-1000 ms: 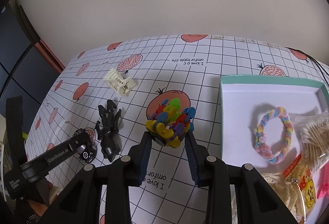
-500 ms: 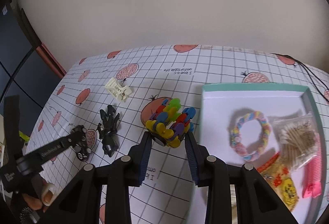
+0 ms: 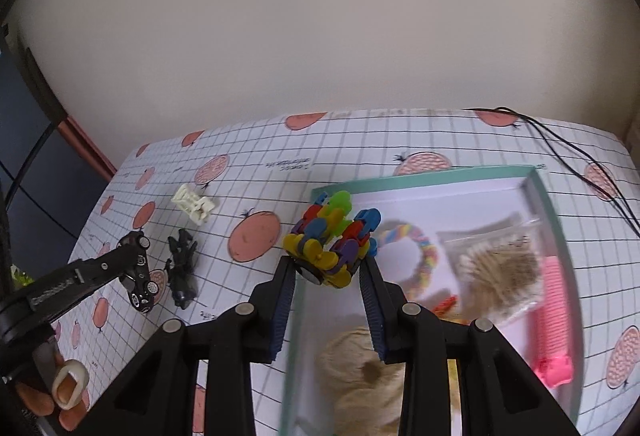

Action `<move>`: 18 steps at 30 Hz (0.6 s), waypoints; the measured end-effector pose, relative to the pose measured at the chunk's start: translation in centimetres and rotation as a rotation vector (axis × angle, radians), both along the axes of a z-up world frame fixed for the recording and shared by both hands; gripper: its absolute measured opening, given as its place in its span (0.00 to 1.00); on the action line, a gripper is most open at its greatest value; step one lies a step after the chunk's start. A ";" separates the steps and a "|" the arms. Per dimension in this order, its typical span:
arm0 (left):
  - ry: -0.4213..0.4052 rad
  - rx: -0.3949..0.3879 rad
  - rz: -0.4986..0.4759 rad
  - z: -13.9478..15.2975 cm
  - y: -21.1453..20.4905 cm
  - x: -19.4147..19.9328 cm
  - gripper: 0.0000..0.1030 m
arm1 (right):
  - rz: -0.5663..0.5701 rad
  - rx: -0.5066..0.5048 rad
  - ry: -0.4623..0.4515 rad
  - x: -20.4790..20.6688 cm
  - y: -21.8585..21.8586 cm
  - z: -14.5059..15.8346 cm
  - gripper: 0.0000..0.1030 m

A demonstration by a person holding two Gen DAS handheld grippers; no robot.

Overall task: Organize objects
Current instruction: 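Lift the toy car and block toy and carry them toward the tray, then lower the black toy car with left tool while right tool lowers block toy into tray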

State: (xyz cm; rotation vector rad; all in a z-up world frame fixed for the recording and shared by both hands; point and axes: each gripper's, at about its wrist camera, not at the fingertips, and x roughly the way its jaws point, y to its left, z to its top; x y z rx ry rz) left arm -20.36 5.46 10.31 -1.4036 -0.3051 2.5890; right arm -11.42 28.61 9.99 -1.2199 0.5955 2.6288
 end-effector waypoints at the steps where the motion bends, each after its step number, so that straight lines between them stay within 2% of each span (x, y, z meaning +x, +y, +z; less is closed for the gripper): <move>1: 0.004 0.007 -0.012 0.1 0.4 0.2 0.29 | -0.006 0.000 -0.001 0.2 0.4 0.0 0.34; 5: 0.010 0.035 -0.066 0.4 2.9 0.9 0.29 | -0.024 -0.003 -0.003 0.7 1.7 -0.2 0.34; 14: 0.013 0.038 -0.215 -0.5 9.4 2.4 0.29 | -0.060 -0.003 -0.021 1.5 3.7 -1.0 0.34; 18: -0.006 0.050 -0.250 -1.4 11.8 2.5 0.29 | -0.080 -0.007 -0.036 1.9 4.5 -1.6 0.35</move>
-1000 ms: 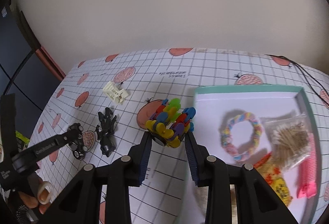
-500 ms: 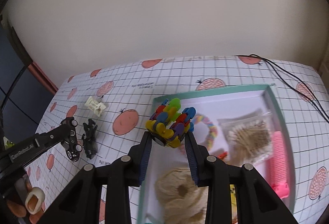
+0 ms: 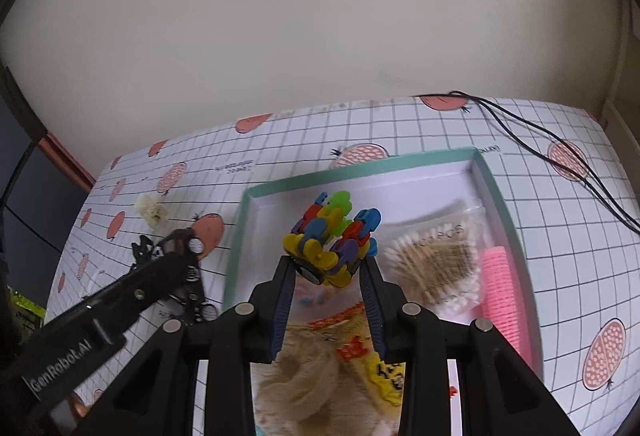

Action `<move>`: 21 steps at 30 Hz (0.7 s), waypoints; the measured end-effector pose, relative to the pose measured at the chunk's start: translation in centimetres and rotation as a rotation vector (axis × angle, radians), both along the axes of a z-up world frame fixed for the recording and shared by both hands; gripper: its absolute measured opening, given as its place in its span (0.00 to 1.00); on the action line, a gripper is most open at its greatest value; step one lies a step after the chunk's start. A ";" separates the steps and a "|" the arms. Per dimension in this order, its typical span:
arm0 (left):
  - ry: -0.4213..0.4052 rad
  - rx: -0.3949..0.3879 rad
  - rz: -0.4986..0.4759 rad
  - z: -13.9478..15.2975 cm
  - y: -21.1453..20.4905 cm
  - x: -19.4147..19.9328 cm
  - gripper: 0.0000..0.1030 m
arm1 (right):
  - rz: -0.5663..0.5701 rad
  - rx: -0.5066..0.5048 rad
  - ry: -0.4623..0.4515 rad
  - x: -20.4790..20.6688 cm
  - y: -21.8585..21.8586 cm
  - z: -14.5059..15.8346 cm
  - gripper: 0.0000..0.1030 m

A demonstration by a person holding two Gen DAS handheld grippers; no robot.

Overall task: Organize objects
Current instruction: 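Lower the black toy car with left tool while right tool lowers block toy into tray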

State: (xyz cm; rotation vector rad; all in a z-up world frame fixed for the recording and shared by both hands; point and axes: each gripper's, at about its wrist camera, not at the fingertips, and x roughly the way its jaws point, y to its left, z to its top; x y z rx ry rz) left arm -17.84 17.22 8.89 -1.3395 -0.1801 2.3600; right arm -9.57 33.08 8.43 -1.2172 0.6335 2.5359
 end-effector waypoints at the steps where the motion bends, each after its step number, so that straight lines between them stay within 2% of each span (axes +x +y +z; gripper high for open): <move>1: -0.003 -0.004 -0.008 -0.3 0.6 0.0 0.29 | -0.002 -0.002 -0.003 0.1 0.2 -0.2 0.35; 6: -0.027 0.023 -0.005 -1.9 1.9 -0.5 0.29 | -0.012 -0.004 -0.020 0.4 1.2 -0.9 0.35; 13: -0.068 0.015 -0.004 -4.0 2.2 -1.2 0.29 | -0.014 -0.023 -0.047 0.4 1.7 -2.2 0.35; 21: -0.094 0.026 0.007 -4.9 2.2 -1.6 0.29 | 0.002 -0.015 -0.059 0.0 1.0 -2.7 0.36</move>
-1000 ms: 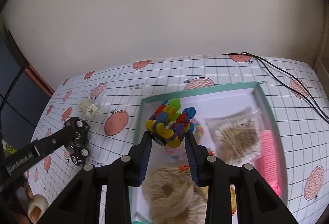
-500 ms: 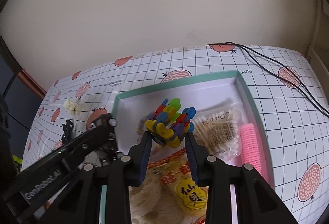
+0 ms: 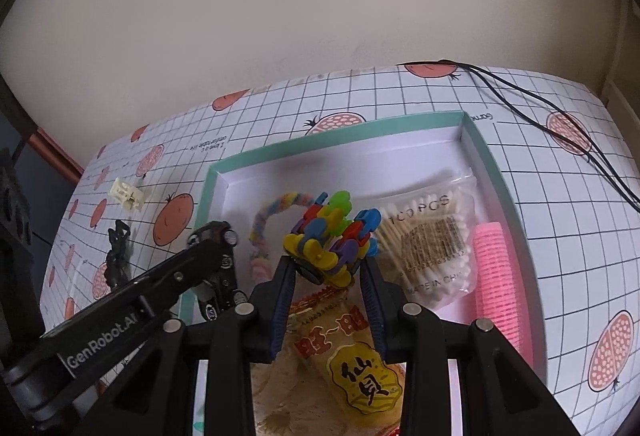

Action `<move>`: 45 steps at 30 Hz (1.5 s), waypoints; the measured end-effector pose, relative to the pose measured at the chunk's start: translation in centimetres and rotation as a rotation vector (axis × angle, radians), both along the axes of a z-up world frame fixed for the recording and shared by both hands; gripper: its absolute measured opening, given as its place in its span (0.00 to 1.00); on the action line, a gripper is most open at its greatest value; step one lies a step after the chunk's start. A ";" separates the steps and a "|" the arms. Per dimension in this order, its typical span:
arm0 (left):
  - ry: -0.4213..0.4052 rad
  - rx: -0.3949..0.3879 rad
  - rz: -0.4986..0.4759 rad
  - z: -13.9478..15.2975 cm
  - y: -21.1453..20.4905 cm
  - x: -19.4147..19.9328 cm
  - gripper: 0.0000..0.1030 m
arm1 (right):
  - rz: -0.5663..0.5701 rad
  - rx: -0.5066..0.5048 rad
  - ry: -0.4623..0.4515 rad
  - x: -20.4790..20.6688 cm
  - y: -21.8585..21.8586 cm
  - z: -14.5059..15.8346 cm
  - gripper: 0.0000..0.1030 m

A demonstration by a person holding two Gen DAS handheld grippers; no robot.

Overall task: Organize objects
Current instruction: 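Lower the black toy car with left tool while right tool lowers block toy into tray, then open both tools to release the car and block toy, then withdraw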

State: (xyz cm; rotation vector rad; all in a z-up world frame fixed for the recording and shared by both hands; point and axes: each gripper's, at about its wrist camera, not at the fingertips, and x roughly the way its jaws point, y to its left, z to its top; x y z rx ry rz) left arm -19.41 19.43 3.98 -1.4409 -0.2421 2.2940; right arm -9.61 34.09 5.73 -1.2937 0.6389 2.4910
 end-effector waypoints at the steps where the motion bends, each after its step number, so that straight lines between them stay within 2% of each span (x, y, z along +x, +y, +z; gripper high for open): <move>1: -0.004 0.001 0.003 -0.1 0.1 -0.1 0.29 | -0.002 0.010 -0.003 0.0 -0.1 0.0 0.36; 10: -0.030 0.024 -0.007 0.3 0.2 -0.2 0.29 | -0.003 0.015 -0.002 -0.1 0.1 0.2 0.36; 16: 0.001 0.029 -0.011 1.9 0.0 0.0 0.31 | 0.002 0.034 0.024 0.1 0.0 1.6 0.36; 18: 0.023 0.010 0.000 2.4 -0.2 0.0 0.43 | -0.002 0.043 0.033 0.1 0.0 2.0 0.36; 22: 0.041 -0.016 0.016 2.7 -0.7 -0.3 0.47 | -0.011 0.063 0.039 0.2 0.0 2.4 0.36; 24: 0.046 -0.027 0.028 2.7 -1.1 -0.4 0.62 | -0.023 0.066 0.036 0.3 0.2 2.3 0.39; 28: 0.056 -0.048 0.045 2.6 -1.8 -0.6 0.71 | -0.040 0.061 0.029 0.4 0.5 2.0 0.49; 30: 0.071 -0.055 0.062 2.6 -2.1 -0.6 0.87 | -0.046 0.061 0.029 0.5 0.6 1.8 0.55; 34: 0.087 -0.062 0.080 2.8 -2.7 -0.7 0.91 | -0.054 0.065 0.027 0.6 0.7 1.6 0.62; 35: 0.087 -0.063 0.082 2.8 -2.7 -0.7 0.98 | -0.055 0.067 0.027 0.6 0.7 1.6 0.67; 37: 0.091 -0.065 0.083 2.8 -2.9 -0.7 1.00 | -0.053 0.066 0.027 0.6 0.7 1.5 0.72; 39: 0.095 -0.076 0.086 2.8 -3.0 -0.7 1.00 | -0.052 0.067 0.026 0.5 0.8 1.5 0.74; 41: 0.096 -0.078 0.096 2.7 -3.2 -0.7 1.00 | -0.050 0.067 0.027 0.5 0.8 1.4 0.84; 45: 0.105 -0.082 0.109 2.8 -3.6 -0.8 1.00 | -0.036 0.077 0.028 0.3 0.6 1.3 0.88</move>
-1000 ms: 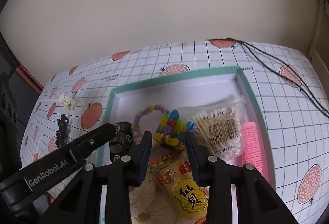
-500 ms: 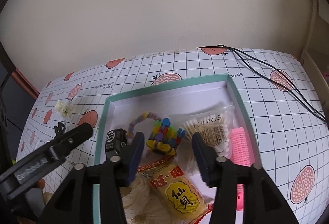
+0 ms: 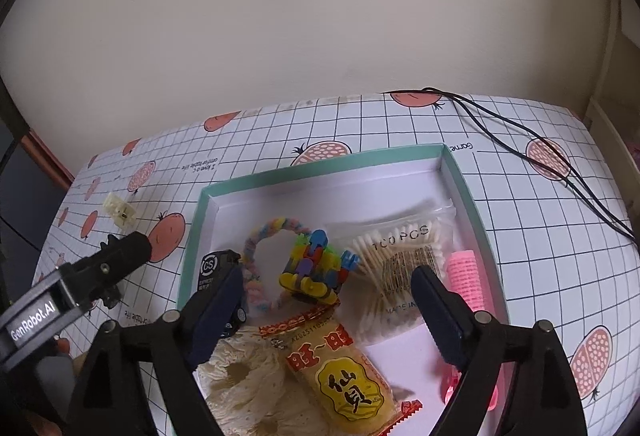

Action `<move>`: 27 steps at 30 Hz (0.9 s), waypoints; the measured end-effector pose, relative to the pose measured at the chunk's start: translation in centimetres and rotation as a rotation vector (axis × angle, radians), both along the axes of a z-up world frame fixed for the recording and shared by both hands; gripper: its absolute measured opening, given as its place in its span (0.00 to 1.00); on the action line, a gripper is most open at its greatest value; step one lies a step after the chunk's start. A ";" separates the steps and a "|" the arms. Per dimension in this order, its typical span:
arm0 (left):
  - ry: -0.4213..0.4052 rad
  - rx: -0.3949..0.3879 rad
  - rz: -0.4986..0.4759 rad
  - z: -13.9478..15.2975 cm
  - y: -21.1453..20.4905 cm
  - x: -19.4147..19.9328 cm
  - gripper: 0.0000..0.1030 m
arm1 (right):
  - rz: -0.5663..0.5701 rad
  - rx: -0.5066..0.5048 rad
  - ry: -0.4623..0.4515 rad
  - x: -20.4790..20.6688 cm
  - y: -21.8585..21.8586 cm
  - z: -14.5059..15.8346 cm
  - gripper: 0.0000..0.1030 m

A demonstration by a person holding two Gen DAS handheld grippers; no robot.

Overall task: Organize objects
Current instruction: 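Open both tools to release the car and block toy, then withdraw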

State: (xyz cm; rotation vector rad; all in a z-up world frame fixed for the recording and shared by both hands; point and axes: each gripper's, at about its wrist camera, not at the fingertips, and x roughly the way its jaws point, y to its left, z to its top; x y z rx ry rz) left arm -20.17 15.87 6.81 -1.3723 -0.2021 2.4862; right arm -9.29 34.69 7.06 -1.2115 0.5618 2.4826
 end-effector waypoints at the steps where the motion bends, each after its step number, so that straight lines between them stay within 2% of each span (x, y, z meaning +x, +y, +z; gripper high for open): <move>1: 0.001 -0.002 0.003 0.0 -0.1 0.0 1.00 | 0.000 0.001 0.002 0.0 0.0 0.0 0.97; 2: 0.001 -0.002 0.008 0.0 -0.3 0.0 1.00 | -0.005 0.003 0.004 0.0 0.0 0.0 1.00; 17: 0.003 0.004 0.045 0.3 -2.5 -0.5 1.00 | -0.010 -0.002 0.004 -0.3 -0.4 -0.1 1.00; 27: 0.004 0.007 0.103 -0.2 -5.7 -1.9 1.00 | 0.021 0.012 -0.003 -1.6 -2.3 -0.2 1.00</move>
